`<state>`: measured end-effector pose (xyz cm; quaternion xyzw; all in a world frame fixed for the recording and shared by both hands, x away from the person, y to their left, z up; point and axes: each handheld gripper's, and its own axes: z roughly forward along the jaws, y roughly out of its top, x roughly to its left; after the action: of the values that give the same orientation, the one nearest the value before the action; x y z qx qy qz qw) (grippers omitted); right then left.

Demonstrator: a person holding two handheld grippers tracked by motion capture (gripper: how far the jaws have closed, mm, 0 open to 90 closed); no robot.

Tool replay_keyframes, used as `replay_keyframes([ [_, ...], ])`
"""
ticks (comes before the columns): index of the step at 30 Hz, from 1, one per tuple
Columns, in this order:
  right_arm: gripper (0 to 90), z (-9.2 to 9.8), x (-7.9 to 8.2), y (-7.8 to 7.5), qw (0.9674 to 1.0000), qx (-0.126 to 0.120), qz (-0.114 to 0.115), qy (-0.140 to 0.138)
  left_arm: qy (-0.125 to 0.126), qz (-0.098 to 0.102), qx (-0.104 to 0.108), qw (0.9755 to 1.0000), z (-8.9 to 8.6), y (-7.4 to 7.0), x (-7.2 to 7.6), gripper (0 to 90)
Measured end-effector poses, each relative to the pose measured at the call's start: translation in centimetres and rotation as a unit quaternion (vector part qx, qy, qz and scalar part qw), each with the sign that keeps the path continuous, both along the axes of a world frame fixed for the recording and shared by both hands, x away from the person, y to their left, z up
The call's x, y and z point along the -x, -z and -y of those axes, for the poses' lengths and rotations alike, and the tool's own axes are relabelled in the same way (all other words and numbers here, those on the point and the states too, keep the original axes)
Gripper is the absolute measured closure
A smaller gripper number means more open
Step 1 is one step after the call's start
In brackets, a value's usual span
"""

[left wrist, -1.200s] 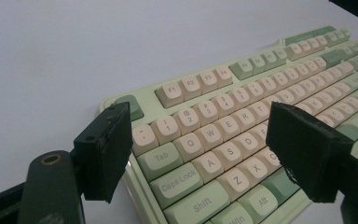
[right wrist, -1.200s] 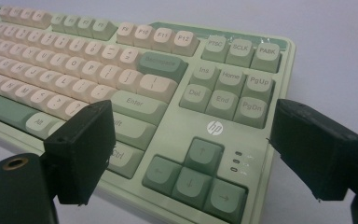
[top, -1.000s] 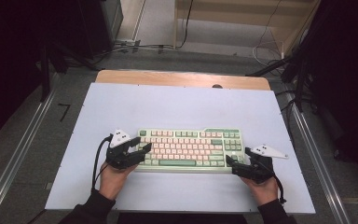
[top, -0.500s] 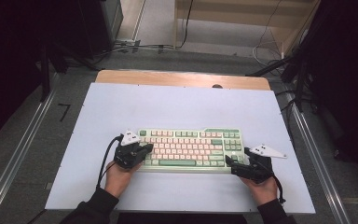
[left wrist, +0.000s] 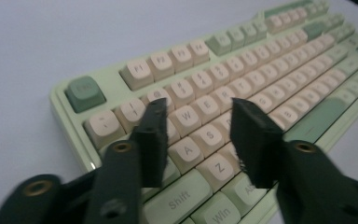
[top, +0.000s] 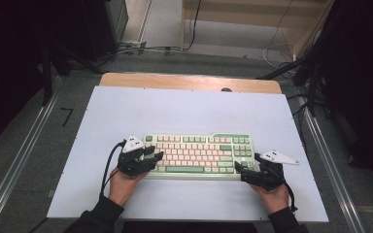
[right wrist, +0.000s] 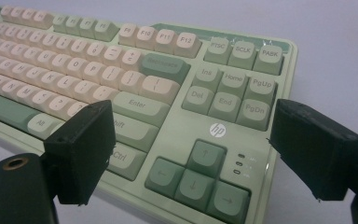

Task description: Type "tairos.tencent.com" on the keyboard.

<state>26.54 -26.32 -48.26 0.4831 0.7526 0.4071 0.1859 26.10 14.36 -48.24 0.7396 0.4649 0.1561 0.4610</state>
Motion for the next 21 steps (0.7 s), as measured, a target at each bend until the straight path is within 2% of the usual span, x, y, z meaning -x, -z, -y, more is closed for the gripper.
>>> replay_keyframes([
  [3, 12.4, -0.2, -0.1, -0.2, 1.0, -0.001, 0.003, -0.002, -0.021, -0.001, 0.032, 0.9993, -0.8, -0.1, 0.1, 40.6],
  [6, 12.8, -0.4, -0.4, -0.5, 0.9999, -0.005, 0.007, -0.005, -0.04, -0.003, 0.055, 0.9977, -1.5, -0.2, 0.1, 39.6],
  [7, 12.8, -0.5, -0.5, -0.6, 0.9999, -0.006, 0.007, -0.005, -0.053, 0.002, 0.055, 0.9971, -1.8, -0.3, 0.2, 38.0],
  [11, 16.2, -0.6, -0.8, -1.0, 0.9998, -0.01, 0.012, -0.009, -0.066, 0.004, 0.045, 0.9968, -1.8, -0.2, 0.2, 33.9],
  [18, 17.3, -2.2, -1.6, -1.6, 0.9993, -0.021, 0.016, -0.025, -0.074, 0.002, 0.037, 0.9966, -1.8, 0.0, 0.1, 31.8],
  [21, 20.9, -3.3, -1.9, -1.6, 0.9991, -0.015, 0.016, -0.035, -0.074, 0.001, 0.036, 0.9966, -1.7, 0.2, 0.1, 31.9],
])
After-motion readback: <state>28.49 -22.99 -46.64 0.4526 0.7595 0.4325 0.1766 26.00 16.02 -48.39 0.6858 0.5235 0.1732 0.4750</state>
